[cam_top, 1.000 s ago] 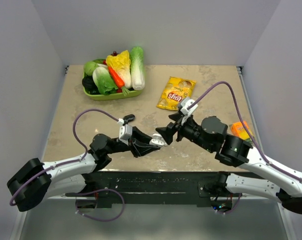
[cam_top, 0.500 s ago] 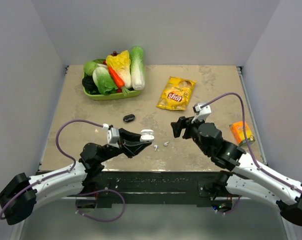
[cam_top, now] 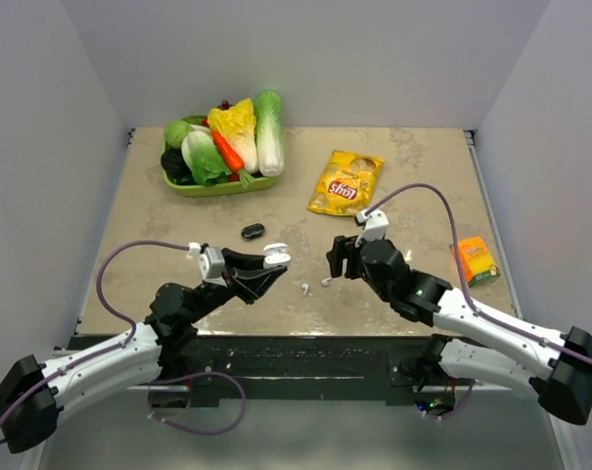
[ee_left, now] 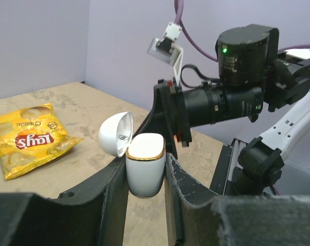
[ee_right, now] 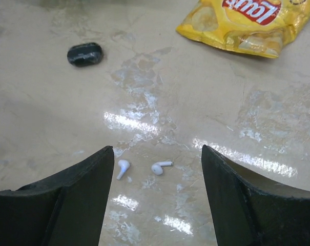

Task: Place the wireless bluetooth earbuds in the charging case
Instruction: Move the right earbud to the center of the board.

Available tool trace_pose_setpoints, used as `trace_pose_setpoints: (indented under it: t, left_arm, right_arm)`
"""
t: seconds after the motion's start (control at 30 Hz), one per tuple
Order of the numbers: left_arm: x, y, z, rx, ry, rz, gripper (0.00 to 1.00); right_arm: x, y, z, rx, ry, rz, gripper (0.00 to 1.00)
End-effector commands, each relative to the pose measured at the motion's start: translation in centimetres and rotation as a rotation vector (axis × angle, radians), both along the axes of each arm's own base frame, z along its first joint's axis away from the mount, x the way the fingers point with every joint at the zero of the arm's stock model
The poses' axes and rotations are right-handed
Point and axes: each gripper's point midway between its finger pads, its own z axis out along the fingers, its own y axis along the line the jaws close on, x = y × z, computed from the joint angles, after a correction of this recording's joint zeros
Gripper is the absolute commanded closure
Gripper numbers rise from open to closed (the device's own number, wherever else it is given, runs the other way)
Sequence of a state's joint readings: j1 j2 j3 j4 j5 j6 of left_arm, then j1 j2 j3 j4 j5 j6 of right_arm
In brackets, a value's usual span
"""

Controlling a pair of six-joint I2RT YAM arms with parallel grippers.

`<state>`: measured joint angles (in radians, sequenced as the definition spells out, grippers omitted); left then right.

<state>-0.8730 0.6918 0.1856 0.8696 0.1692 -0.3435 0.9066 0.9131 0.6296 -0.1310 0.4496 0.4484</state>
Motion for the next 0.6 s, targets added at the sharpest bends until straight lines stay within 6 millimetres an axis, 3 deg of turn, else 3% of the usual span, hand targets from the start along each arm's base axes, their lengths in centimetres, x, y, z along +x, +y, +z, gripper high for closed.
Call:
trace_pose_setpoints:
  t: [0.0, 0.03, 0.13, 0.2, 0.33, 0.57]
  left_arm:
    - [0.7, 0.9, 0.3, 0.002, -0.012, 0.071, 1.00]
    - [0.9, 1.0, 0.1, 0.005, -0.009, 0.080, 1.00]
    - [0.9, 1.3, -0.4, -0.006, 0.010, 0.090, 1.00]
    - [0.8, 1.4, -0.5, -0.021, 0.011, 0.090, 1.00]
    - [1.0, 1.7, -1.7, -0.028, 0.047, 0.102, 1.00]
    - [1.5, 2.1, -2.3, -0.021, 0.069, 0.139, 1.00]
  right_arm:
    - [0.4, 1.7, -2.2, -0.021, 0.049, 0.039, 0.31]
    - [0.6, 2.0, -4.0, -0.062, 0.086, 0.039, 0.31]
    - [0.3, 2.8, -6.7, -0.083, 0.140, 0.064, 0.39]
    - [0.1, 3.7, -7.4, -0.051, 0.147, 0.097, 0.47]
    - [0.0, 5.3, -8.1, -0.058, 0.156, 0.149, 0.50]
    - [-0.3, 5.4, -9.6, -0.098, 0.183, 0.143, 0.52]
